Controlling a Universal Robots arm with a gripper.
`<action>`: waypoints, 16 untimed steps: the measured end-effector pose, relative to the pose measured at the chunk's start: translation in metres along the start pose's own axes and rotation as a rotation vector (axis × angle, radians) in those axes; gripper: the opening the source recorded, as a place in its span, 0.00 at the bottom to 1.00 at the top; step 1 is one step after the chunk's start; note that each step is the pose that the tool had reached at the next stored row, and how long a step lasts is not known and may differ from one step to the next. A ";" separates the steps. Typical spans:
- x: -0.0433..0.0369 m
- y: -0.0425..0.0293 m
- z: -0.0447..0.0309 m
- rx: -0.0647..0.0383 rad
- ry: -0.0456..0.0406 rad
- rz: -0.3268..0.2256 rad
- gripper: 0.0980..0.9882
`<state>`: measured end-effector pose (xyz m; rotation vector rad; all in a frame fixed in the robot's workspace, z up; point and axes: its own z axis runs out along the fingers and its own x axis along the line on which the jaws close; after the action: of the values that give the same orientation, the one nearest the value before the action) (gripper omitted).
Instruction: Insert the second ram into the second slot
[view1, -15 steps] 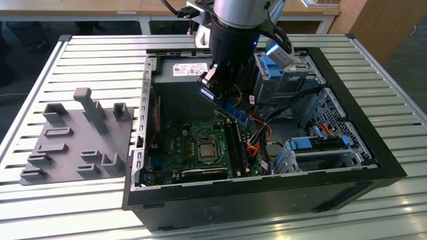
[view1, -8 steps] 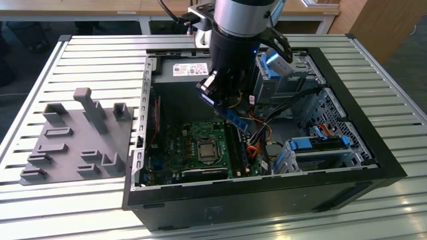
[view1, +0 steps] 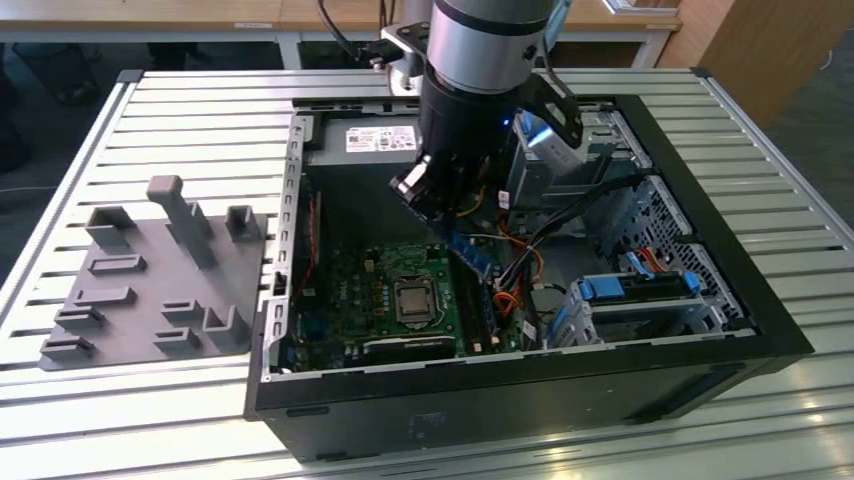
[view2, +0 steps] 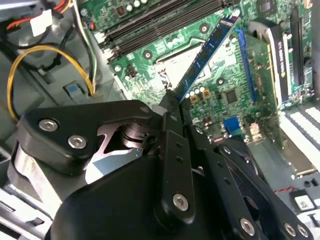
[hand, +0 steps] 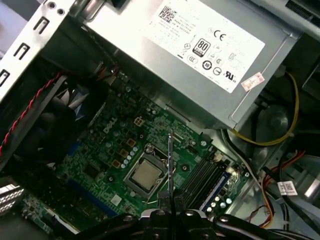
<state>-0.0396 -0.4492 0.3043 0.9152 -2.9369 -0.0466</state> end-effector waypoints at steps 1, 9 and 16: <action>0.0006 -0.0009 0.0012 0.000 0.0000 0.000 0.04; 0.0003 -0.0015 0.0102 -0.007 -0.0067 0.137 0.04; -0.0002 -0.0019 0.0180 -0.014 -0.0128 0.264 0.04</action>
<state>-0.0397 -0.4505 0.2862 0.5206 -3.0362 -0.0595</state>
